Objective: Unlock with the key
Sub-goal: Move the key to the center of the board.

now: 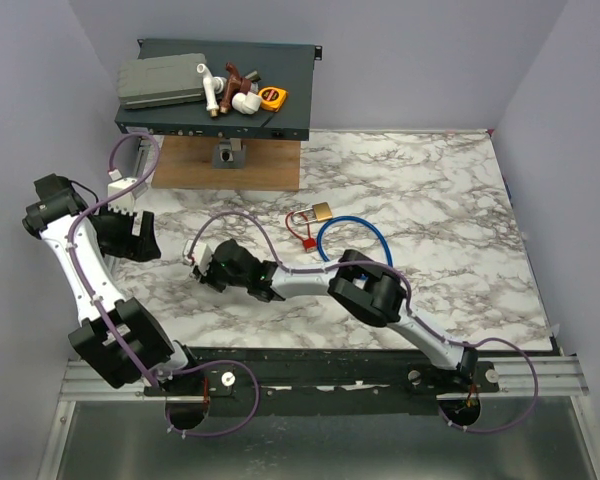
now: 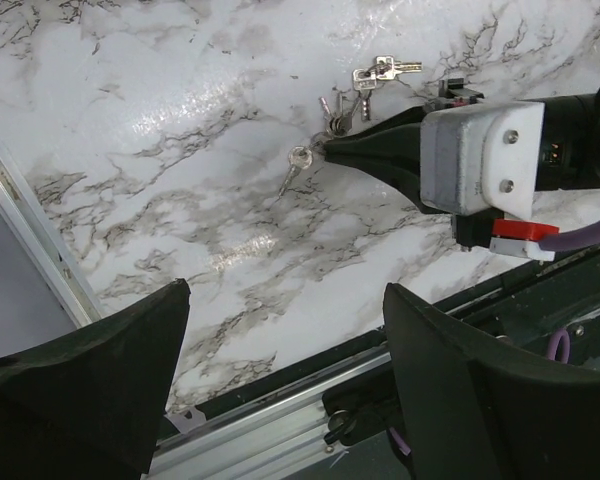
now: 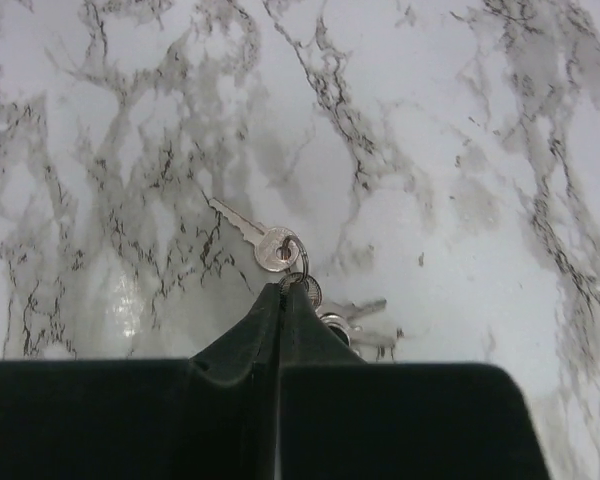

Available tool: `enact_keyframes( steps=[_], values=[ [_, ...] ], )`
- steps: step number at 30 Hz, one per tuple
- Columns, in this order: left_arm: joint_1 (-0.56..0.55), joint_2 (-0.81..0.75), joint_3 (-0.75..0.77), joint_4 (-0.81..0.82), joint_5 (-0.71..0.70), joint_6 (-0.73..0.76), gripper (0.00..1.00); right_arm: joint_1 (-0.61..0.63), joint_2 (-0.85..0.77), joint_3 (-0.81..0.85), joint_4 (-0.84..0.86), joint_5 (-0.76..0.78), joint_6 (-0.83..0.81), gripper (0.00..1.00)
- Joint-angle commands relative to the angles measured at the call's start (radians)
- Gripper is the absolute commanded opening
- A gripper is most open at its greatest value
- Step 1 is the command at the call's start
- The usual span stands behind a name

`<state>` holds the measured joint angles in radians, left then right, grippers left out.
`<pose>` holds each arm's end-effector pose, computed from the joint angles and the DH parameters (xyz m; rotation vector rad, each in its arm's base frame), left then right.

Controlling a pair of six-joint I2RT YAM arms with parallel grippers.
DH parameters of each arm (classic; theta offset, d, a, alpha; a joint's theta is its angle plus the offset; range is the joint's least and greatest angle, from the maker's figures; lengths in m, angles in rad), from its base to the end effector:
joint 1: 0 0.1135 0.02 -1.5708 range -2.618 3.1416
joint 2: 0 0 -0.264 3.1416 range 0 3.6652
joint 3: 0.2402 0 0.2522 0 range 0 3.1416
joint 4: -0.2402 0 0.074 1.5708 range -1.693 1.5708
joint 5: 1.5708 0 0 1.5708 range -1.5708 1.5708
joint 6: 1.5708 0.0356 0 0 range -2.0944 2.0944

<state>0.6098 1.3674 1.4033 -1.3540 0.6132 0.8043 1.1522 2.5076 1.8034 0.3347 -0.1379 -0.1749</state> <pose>0.2045 0.1178 0.3410 0.3467 2.5066 -0.3999 0.2232 0.5137 0.1176 -1.3167 1.5293 0.7712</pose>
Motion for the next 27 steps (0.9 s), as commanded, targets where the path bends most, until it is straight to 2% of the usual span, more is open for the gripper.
enact_keyframes(
  steps=[1,6,10,18,23,24,25,26,27],
  values=[
    [0.013,-0.046,-0.014,-0.024,0.016,0.038,0.77,0.007,-0.042,-0.19,-0.027,0.162,-0.008,0.01],
    [0.013,-0.059,-0.029,-0.026,0.021,0.041,0.77,-0.001,-0.138,-0.387,0.051,0.259,0.017,0.01],
    [0.013,-0.058,-0.027,-0.037,0.03,0.039,0.76,-0.015,-0.218,-0.513,0.06,0.284,0.066,0.01],
    [0.012,-0.046,-0.028,-0.055,0.052,0.045,0.76,-0.059,-0.479,-0.811,0.067,0.34,0.169,0.01],
    [0.004,-0.034,-0.029,-0.075,0.068,0.057,0.76,-0.079,-0.614,-0.92,0.038,0.361,0.205,0.01],
    [-0.003,-0.037,-0.037,-0.078,0.068,0.061,0.76,-0.079,-0.628,-0.923,0.027,0.353,0.204,0.03],
    [-0.011,-0.043,-0.049,-0.076,0.066,0.062,0.77,-0.079,-0.639,-0.921,0.022,0.335,0.201,0.13],
    [-0.024,-0.049,-0.063,-0.072,0.061,0.063,0.77,-0.079,-0.647,-0.911,0.017,0.317,0.198,0.32],
    [-0.036,-0.06,-0.084,-0.06,0.052,0.059,0.78,-0.079,-0.651,-0.894,0.013,0.3,0.194,0.41]
  ],
)
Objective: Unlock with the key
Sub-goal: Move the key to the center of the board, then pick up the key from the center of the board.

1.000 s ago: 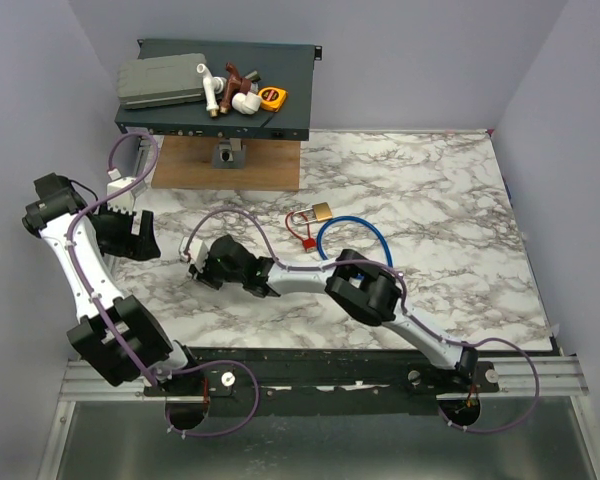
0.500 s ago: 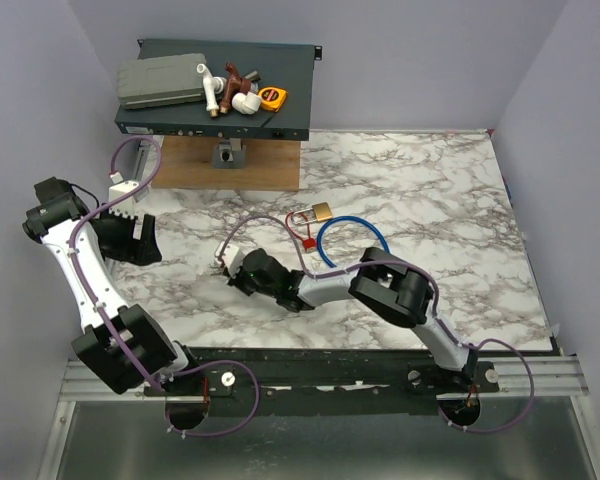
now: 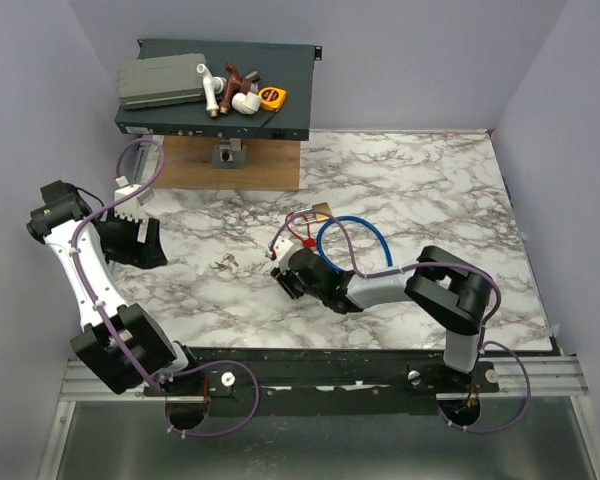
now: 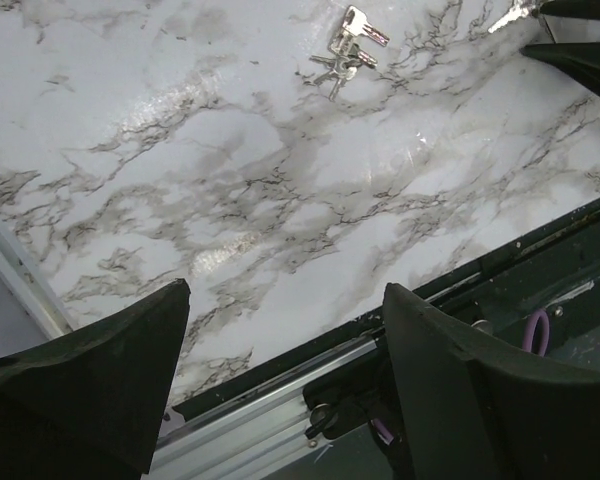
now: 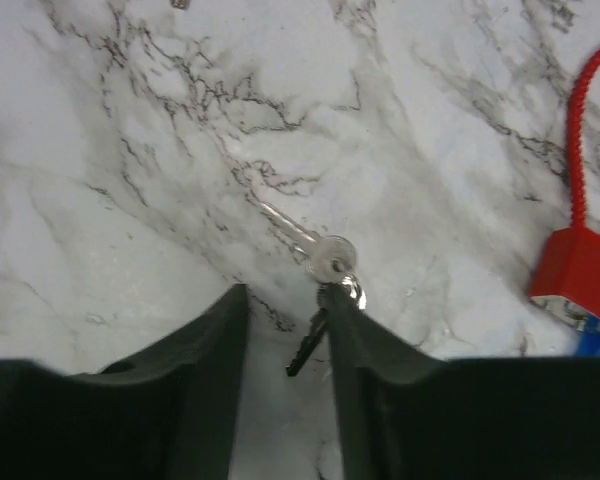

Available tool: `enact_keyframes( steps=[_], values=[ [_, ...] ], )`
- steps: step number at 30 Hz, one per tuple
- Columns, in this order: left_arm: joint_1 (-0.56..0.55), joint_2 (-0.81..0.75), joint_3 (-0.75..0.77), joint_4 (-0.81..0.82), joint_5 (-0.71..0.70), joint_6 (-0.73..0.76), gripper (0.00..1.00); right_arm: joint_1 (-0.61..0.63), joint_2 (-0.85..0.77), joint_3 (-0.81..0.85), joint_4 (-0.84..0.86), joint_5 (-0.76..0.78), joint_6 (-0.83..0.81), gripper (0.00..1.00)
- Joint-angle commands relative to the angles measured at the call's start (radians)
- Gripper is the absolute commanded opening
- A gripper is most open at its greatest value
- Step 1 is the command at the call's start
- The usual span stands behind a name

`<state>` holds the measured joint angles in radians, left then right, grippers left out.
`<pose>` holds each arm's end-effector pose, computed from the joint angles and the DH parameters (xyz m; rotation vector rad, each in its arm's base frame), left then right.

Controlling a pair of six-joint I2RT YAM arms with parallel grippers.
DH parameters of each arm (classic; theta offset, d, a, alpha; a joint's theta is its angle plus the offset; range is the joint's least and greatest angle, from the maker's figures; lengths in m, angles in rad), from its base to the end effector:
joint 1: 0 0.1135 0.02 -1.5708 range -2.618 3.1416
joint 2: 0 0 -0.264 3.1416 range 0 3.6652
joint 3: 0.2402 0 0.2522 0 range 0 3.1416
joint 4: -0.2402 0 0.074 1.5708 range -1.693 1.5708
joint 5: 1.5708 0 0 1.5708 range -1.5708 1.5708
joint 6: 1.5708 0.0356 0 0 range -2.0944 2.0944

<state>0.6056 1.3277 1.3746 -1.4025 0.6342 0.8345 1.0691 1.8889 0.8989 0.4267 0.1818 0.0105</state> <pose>0.1931 0.1080 0.3408 0.3782 2.5046 -0.4442 0.1881 0.3295 0.1342 -0.9939 1.9133 0.4416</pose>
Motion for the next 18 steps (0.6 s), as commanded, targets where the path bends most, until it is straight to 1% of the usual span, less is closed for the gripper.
enact_keyframes(
  steps=[1,3,5,8,12,18],
  values=[
    [-0.05,-0.032,-0.076,0.0,0.024,0.025,0.78,0.005,-0.032,0.038,-0.083,-0.032,0.005,0.47],
    [-0.08,-0.053,-0.115,0.023,0.009,0.014,0.79,0.004,-0.023,0.098,-0.084,-0.052,0.0,0.56],
    [-0.095,-0.065,-0.136,0.039,0.013,0.002,0.8,0.003,0.0,0.167,-0.085,-0.066,-0.052,0.63],
    [-0.104,-0.055,-0.138,0.04,0.028,-0.007,0.8,-0.004,0.058,0.288,-0.087,-0.131,-0.074,0.72],
    [-0.109,-0.036,-0.132,0.048,0.031,-0.024,0.8,-0.01,0.187,0.466,-0.116,-0.216,-0.081,0.76],
    [-0.109,-0.053,-0.116,0.061,0.023,-0.038,0.8,-0.02,0.363,0.638,-0.139,-0.242,-0.081,0.76]
  ],
)
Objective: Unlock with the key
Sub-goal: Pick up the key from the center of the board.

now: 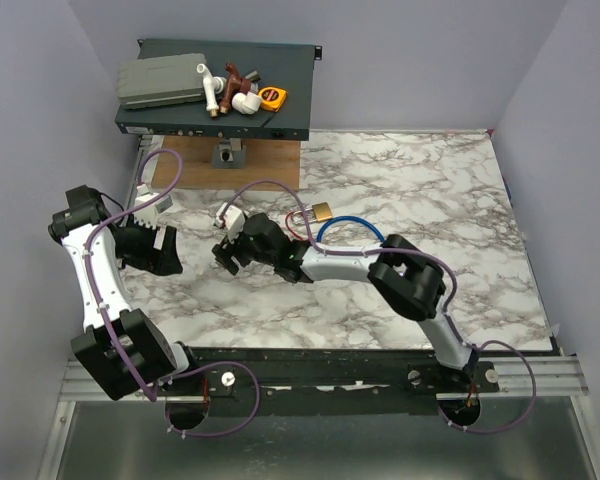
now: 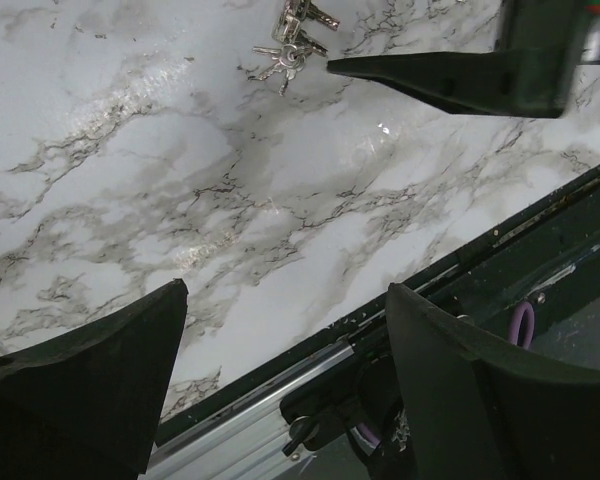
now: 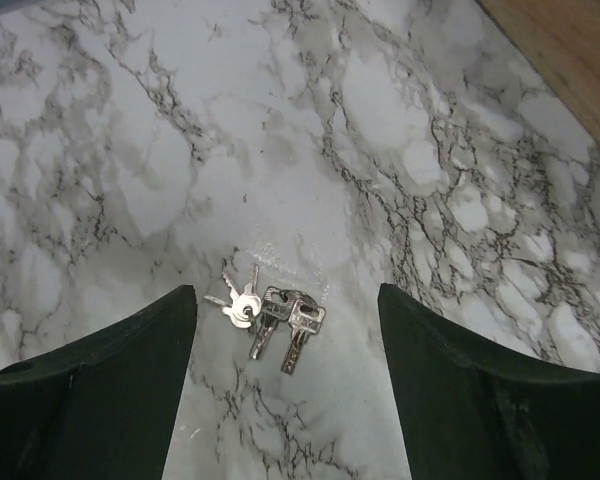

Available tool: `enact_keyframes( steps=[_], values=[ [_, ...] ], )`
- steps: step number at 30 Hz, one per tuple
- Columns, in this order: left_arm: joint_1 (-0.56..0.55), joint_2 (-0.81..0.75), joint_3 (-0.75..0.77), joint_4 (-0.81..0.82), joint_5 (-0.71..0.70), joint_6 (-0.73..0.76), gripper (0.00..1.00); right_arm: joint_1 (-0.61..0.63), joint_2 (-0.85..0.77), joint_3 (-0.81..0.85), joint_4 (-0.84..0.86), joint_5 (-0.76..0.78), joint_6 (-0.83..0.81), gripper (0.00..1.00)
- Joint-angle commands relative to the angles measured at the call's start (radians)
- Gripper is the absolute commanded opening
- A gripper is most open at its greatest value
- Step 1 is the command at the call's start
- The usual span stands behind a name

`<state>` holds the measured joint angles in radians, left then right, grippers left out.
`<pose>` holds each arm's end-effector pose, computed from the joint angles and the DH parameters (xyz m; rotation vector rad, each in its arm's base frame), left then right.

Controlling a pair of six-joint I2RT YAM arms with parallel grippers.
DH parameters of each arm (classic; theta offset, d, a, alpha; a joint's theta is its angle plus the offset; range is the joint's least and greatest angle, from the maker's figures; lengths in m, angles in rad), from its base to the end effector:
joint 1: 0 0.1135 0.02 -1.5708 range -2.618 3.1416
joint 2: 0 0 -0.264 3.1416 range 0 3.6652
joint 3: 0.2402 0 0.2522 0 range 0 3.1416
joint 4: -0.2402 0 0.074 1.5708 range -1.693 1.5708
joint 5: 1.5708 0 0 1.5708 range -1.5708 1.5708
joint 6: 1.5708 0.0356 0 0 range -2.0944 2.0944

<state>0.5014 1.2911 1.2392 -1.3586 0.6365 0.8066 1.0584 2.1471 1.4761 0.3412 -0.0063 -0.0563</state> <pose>0.1954 0.0830 0.3131 0.4592 2.5372 -0.5480 0.2433 0.4330 0.1940 -1.0405 1.6611 0.6783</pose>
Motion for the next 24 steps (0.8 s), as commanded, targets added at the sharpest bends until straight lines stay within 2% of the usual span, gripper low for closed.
enact_keyframes(
  steps=[1,7,9,11,15,18,24],
  values=[
    [-0.004,-0.016,0.024,0.018,0.019,-0.012,0.8,-0.011,0.13,0.083,-0.056,-0.05,-0.014,0.75],
    [-0.005,-0.017,0.031,0.017,0.017,-0.018,0.8,-0.031,0.233,0.166,-0.063,-0.023,-0.023,0.7],
    [-0.006,-0.018,0.029,0.016,0.012,-0.018,0.8,-0.037,0.244,0.17,-0.06,-0.027,-0.015,0.64],
    [-0.005,-0.022,0.028,0.02,0.002,-0.017,0.8,-0.041,0.241,0.149,-0.045,-0.03,-0.01,0.53],
    [-0.004,-0.023,0.025,0.019,-0.001,-0.018,0.8,-0.044,0.202,0.076,-0.009,-0.02,-0.008,0.18],
    [-0.004,-0.023,0.018,0.018,0.0,-0.018,0.8,-0.048,0.158,0.0,0.014,-0.014,-0.008,0.03],
    [-0.004,-0.023,0.024,0.009,0.009,-0.015,0.8,-0.059,0.017,-0.206,0.057,0.03,0.029,0.01]
  ],
)
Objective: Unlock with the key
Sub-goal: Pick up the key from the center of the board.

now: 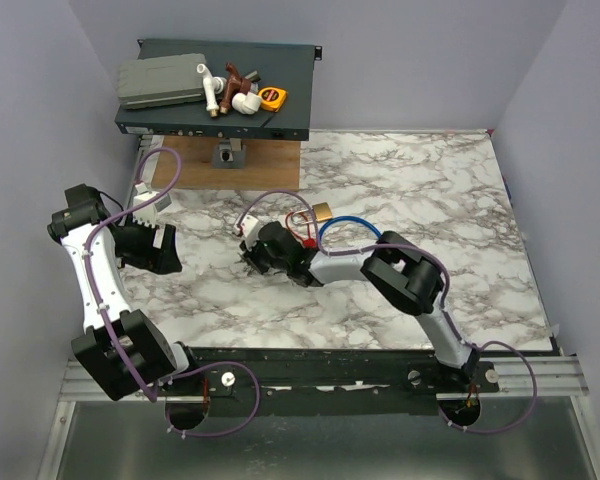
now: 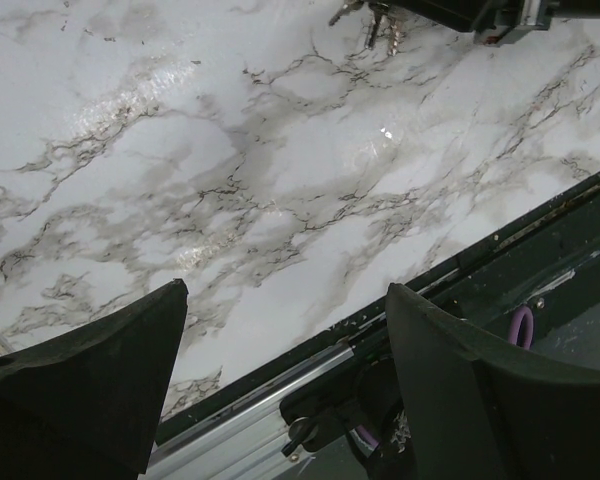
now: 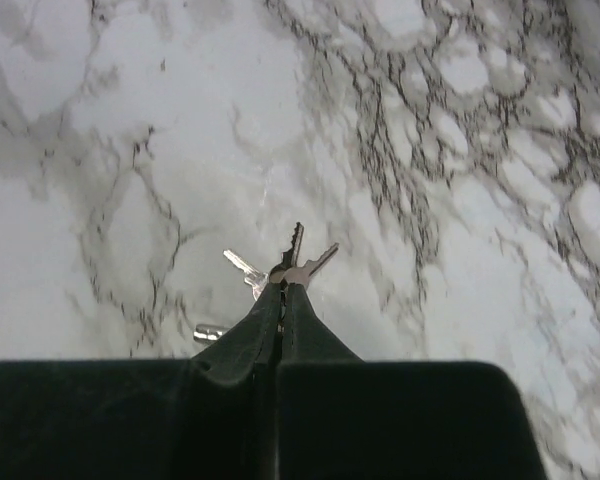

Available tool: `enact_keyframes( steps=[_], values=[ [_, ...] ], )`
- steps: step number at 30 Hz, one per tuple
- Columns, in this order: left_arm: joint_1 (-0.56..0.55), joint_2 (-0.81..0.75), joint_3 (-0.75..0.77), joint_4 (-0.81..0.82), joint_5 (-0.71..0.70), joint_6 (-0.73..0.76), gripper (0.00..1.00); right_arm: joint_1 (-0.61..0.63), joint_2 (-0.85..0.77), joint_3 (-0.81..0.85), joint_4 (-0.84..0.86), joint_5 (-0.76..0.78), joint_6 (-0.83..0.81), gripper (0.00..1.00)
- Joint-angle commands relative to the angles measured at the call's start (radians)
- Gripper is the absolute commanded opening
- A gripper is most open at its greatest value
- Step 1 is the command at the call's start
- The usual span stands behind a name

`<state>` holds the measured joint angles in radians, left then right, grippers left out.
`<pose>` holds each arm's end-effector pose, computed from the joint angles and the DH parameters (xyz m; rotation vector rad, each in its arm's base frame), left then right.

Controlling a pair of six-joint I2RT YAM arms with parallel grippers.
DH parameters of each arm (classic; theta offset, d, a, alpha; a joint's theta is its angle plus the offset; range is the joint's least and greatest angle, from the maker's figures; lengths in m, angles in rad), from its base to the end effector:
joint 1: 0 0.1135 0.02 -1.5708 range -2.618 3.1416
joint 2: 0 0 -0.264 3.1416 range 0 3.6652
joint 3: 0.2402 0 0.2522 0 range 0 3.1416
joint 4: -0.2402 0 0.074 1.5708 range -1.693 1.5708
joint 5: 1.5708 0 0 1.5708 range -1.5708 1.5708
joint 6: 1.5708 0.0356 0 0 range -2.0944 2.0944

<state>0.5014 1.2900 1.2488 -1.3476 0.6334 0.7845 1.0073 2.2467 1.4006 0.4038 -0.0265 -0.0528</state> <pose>0.1966 0.0837 0.3160 0.4387 2.5333 -0.5335 0.2617 0.4160 0.1289 -1.0618 1.7777 0.6263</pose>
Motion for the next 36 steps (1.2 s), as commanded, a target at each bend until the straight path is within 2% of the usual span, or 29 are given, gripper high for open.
enact_keyframes(
  steps=[1,7,11,27,36],
  values=[
    [-0.005,-0.02,0.015,-0.006,0.015,0.008,0.8,-0.009,-0.108,-0.168,0.0,0.057,0.032,0.01],
    [-0.036,-0.014,-0.001,-0.008,0.02,0.006,0.8,-0.009,-0.261,-0.399,0.044,0.067,0.124,0.01],
    [-0.069,-0.022,-0.012,0.005,0.017,-0.012,0.8,-0.01,-0.327,-0.465,0.061,0.069,0.162,0.01],
    [-0.19,-0.041,-0.016,0.042,0.028,-0.081,0.8,-0.009,-0.547,-0.405,-0.017,0.053,0.131,0.01],
    [-0.376,-0.079,-0.028,0.186,0.172,-0.192,0.82,-0.009,-0.726,-0.383,-0.124,-0.07,0.156,0.01]
  ],
)
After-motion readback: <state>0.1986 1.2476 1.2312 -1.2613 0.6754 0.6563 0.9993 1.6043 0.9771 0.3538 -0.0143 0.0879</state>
